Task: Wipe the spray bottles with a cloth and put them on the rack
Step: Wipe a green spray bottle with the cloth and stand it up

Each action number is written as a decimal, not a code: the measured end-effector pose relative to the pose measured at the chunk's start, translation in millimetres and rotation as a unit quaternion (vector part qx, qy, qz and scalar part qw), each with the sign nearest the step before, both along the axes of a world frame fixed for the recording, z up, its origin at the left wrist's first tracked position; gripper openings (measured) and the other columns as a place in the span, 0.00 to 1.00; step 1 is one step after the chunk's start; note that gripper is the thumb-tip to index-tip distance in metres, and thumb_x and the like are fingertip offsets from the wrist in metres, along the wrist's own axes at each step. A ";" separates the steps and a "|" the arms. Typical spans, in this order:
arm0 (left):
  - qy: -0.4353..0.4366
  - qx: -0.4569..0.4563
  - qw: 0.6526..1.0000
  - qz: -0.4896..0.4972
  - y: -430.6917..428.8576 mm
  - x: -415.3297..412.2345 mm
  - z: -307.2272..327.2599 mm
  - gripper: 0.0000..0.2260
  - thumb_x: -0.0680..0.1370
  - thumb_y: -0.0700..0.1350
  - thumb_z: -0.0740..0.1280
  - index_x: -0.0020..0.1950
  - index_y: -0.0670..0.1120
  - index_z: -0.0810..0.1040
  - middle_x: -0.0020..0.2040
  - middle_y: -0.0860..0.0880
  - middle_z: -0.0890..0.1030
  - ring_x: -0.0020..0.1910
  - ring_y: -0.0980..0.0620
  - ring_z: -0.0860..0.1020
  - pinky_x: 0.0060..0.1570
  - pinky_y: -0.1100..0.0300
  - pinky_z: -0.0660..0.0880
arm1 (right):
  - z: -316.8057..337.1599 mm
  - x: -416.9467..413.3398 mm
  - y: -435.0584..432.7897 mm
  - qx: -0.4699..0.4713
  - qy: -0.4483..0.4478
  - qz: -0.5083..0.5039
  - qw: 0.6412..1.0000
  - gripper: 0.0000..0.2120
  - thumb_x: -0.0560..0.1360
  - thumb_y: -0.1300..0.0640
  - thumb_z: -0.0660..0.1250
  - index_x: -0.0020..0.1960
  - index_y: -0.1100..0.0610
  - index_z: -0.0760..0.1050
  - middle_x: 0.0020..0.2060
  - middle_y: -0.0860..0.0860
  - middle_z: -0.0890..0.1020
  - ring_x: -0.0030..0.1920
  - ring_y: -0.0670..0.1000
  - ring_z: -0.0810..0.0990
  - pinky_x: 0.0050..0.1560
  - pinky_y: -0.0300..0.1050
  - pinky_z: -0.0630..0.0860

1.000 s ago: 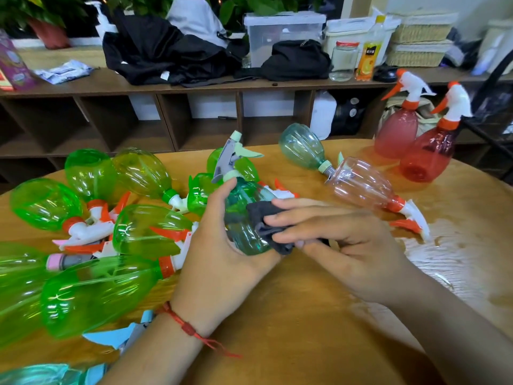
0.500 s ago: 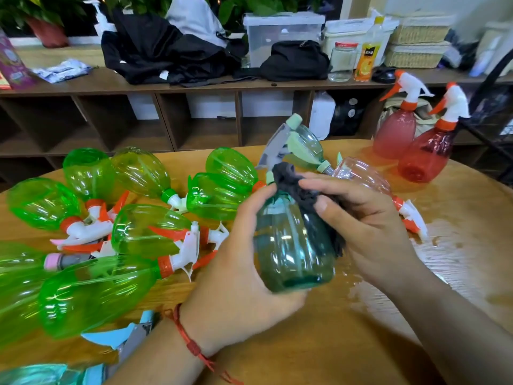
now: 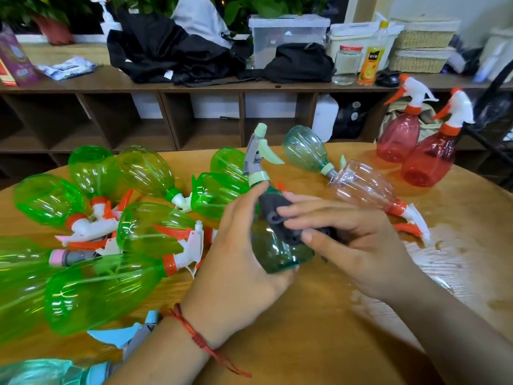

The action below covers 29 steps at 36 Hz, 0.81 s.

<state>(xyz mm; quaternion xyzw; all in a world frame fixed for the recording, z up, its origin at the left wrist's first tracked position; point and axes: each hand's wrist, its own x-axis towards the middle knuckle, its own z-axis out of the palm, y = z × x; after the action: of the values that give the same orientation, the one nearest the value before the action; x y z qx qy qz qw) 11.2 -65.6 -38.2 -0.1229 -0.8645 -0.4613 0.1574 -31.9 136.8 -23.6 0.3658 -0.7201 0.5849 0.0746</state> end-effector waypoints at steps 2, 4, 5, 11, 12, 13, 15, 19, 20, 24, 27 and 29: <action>-0.012 0.022 1.000 0.006 -4.8 -2.8 -0.9 0.50 0.67 0.47 0.86 0.83 0.61 0.62 0.76 0.61 0.69 0.74 0.58 0.73 0.72 0.55 0.75 | 0.8 3.0 -1.4 0.014 0.017 0.011 1.000 0.10 0.77 0.68 0.72 0.56 0.61 0.86 0.59 0.50 0.87 0.70 0.53 0.80 0.72 0.51 0.75; -0.018 0.068 0.998 -0.006 -8.2 -6.0 -2.3 0.50 0.67 0.50 0.86 0.82 0.61 0.62 0.76 0.56 0.72 0.74 0.51 0.76 0.70 0.49 0.76 | 2.5 5.3 -1.9 0.019 0.031 0.024 0.999 0.11 0.76 0.70 0.72 0.55 0.61 0.86 0.59 0.51 0.88 0.70 0.54 0.81 0.72 0.52 0.76; -0.023 0.101 0.994 -0.018 -8.9 -7.3 -2.9 0.50 0.66 0.52 0.85 0.82 0.62 0.63 0.76 0.53 0.73 0.73 0.47 0.76 0.70 0.45 0.77 | 3.8 6.0 -1.6 0.018 0.036 0.028 0.999 0.11 0.76 0.71 0.72 0.55 0.62 0.86 0.59 0.51 0.88 0.70 0.54 0.81 0.71 0.53 0.76; -0.023 0.151 0.988 -0.039 -3.5 -2.0 1.3 0.49 0.68 0.47 0.86 0.82 0.60 0.63 0.74 0.51 0.76 0.72 0.47 0.78 0.69 0.47 0.78 | 6.3 7.7 -1.7 -0.030 0.052 0.010 0.998 0.09 0.77 0.66 0.70 0.56 0.62 0.84 0.59 0.54 0.87 0.70 0.56 0.81 0.72 0.56 0.75; -0.021 0.154 0.987 -0.046 -2.4 -0.1 3.2 0.49 0.68 0.43 0.86 0.82 0.58 0.64 0.73 0.53 0.77 0.72 0.50 0.78 0.68 0.50 0.78 | 5.7 6.6 -1.8 -0.046 0.041 0.004 0.998 0.09 0.77 0.66 0.70 0.56 0.61 0.84 0.60 0.53 0.87 0.70 0.56 0.80 0.73 0.55 0.74; -0.020 0.155 0.986 -0.054 -1.6 1.2 4.7 0.48 0.68 0.40 0.86 0.82 0.57 0.64 0.73 0.55 0.77 0.71 0.52 0.78 0.68 0.53 0.79 | 5.5 5.2 -1.5 -0.062 0.025 0.002 0.998 0.09 0.78 0.65 0.69 0.56 0.60 0.85 0.61 0.52 0.86 0.71 0.56 0.80 0.73 0.53 0.74; -0.023 0.153 0.986 -0.069 -0.1 3.0 6.9 0.48 0.68 0.38 0.85 0.80 0.58 0.64 0.73 0.61 0.76 0.72 0.55 0.78 0.67 0.56 0.79 | 5.3 2.0 -1.3 -0.096 -0.019 0.000 0.995 0.10 0.78 0.65 0.68 0.57 0.61 0.85 0.62 0.51 0.86 0.72 0.56 0.79 0.73 0.51 0.74; -0.042 0.146 0.982 -0.110 1.9 6.8 7.1 0.50 0.64 0.43 0.87 0.79 0.58 0.63 0.74 0.63 0.73 0.73 0.55 0.77 0.68 0.55 0.79 | 6.2 -1.2 -3.4 -0.162 -0.096 -0.014 0.982 0.12 0.80 0.60 0.67 0.61 0.56 0.84 0.64 0.53 0.85 0.70 0.56 0.80 0.70 0.51 0.77; -0.046 0.142 0.981 -0.120 2.3 7.7 6.8 0.51 0.63 0.44 0.87 0.79 0.58 0.63 0.75 0.63 0.73 0.73 0.55 0.76 0.68 0.57 0.78 | 6.7 -1.0 -4.0 -0.173 -0.111 -0.015 0.979 0.12 0.80 0.59 0.67 0.61 0.53 0.84 0.65 0.53 0.85 0.69 0.56 0.81 0.68 0.52 0.77; -0.031 0.103 0.986 -0.125 0.4 6.9 7.5 0.53 0.61 0.54 0.87 0.79 0.61 0.62 0.77 0.62 0.71 0.76 0.56 0.73 0.72 0.53 0.75 | 8.5 0.1 -2.1 -0.190 -0.127 -0.012 0.974 0.12 0.80 0.56 0.67 0.60 0.48 0.86 0.64 0.54 0.85 0.68 0.58 0.81 0.69 0.58 0.76; -0.005 0.039 0.995 -0.091 0.0 5.8 11.1 0.51 0.64 0.61 0.86 0.80 0.64 0.60 0.77 0.63 0.70 0.75 0.56 0.73 0.70 0.53 0.75 | 9.4 -0.4 -0.6 -0.176 -0.112 -0.013 0.978 0.12 0.80 0.61 0.67 0.59 0.53 0.86 0.64 0.55 0.85 0.69 0.57 0.81 0.70 0.56 0.76; 0.008 0.024 0.997 -0.069 2.5 6.8 10.9 0.50 0.66 0.57 0.86 0.81 0.62 0.61 0.74 0.64 0.72 0.73 0.58 0.75 0.68 0.57 0.76 | 8.8 -0.3 -0.8 -0.151 -0.092 -0.013 0.984 0.11 0.80 0.65 0.67 0.59 0.58 0.84 0.63 0.54 0.85 0.68 0.55 0.81 0.68 0.50 0.77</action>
<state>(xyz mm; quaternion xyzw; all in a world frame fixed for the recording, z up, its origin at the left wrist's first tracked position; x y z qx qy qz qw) 17.9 -63.1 -27.2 -0.1825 -0.8410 -0.4911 0.1352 -32.3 136.0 -14.7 0.2858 -0.6320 0.7170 0.0697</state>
